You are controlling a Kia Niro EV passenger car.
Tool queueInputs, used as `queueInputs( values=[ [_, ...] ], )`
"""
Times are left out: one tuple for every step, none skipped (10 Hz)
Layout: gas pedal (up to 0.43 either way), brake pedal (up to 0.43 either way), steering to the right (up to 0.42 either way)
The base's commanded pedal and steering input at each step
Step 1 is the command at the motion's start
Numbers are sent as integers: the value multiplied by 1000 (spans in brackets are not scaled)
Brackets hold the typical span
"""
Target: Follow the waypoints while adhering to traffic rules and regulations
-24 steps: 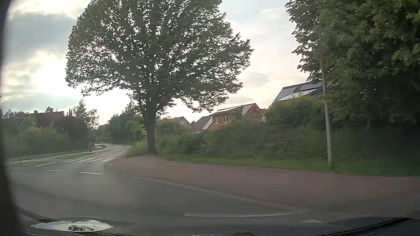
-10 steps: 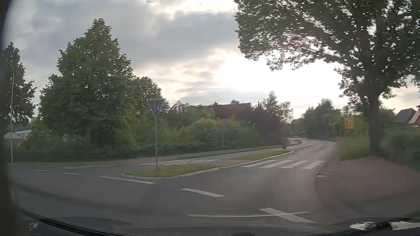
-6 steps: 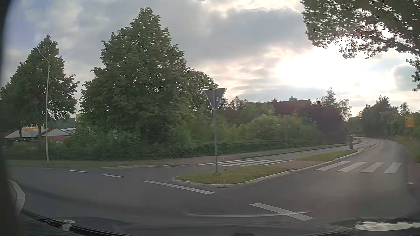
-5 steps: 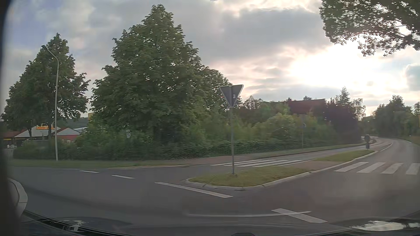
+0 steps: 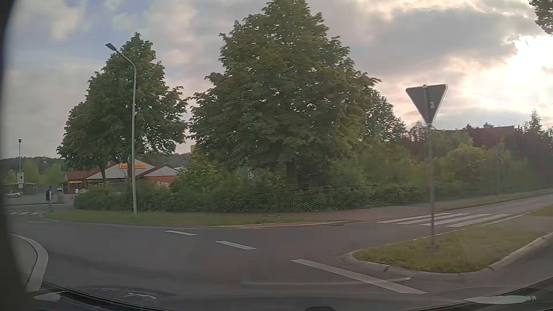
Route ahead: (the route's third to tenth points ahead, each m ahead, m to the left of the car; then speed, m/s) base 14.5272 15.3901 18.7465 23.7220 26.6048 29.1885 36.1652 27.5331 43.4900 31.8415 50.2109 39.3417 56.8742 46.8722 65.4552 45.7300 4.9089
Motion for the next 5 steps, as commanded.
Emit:
queueInputs(
  values=[
    [67,0,-415],
    [79,0,-410],
    [79,0,-403],
    [79,0,-400],
    [79,0,-399]
  ],
)
